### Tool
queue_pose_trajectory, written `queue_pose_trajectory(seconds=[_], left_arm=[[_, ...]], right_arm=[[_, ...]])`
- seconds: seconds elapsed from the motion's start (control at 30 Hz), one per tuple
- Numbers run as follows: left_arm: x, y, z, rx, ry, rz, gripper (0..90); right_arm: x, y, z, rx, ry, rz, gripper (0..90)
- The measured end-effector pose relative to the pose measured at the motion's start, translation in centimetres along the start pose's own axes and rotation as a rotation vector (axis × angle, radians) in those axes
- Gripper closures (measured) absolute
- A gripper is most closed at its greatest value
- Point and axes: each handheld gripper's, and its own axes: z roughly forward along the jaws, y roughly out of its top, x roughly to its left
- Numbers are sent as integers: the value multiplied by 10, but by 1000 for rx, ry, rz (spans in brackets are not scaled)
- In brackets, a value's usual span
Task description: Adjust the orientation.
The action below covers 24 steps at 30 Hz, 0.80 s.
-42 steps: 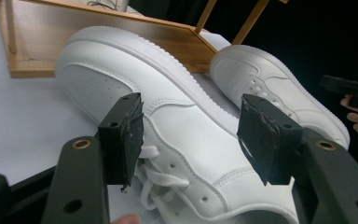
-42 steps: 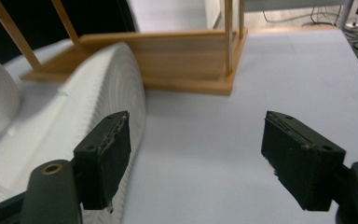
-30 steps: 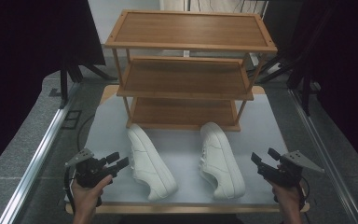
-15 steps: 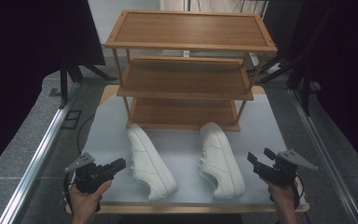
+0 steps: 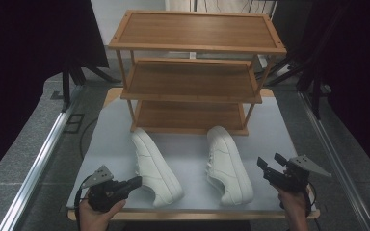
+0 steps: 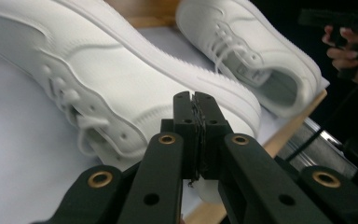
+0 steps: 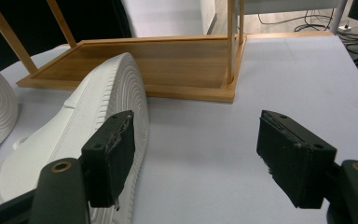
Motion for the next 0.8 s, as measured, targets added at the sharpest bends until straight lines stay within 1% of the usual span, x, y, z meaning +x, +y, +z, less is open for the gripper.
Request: queue_pose_trajectory(seconds=[0.2, 0.37, 0.4, 0.43, 0.47, 0.5, 0.53, 0.57, 0.67, 0.73, 0.8], left_arm=[[-1, -10, 3, 43, -16, -9, 885], [-5, -14, 7, 86, -35, 3, 885], [-5, -14, 7, 86, -35, 3, 884], [-7, -15, 9, 106, -45, 10, 883], [-7, -15, 9, 106, -45, 10, 882], [-7, -17, 11, 125, -50, 16, 882], [-7, -17, 11, 125, -50, 16, 882], [-7, -19, 13, 140, -51, 16, 881], [-6, -20, 16, 153, -46, 11, 877], [-4, -22, 21, 166, -36, 5, 875], [-4, -23, 24, 169, -26, 1, 874]], right_arm=[[-2, -2, 3, 10, -6, 16, 276], [-2, -4, 6, 22, -6, 16, 275], [-2, -4, 6, 22, -6, 16, 275], [-1, -5, 8, 28, -5, 17, 274], [-1, -5, 8, 28, -5, 17, 274], [0, -6, 9, 32, -5, 15, 274], [0, -6, 9, 35, -5, 14, 273], [0, -6, 10, 37, -4, 13, 273], [0, -7, 10, 37, -5, 14, 272], [0, -7, 10, 37, -7, 15, 272], [0, -7, 10, 36, -7, 16, 271]])
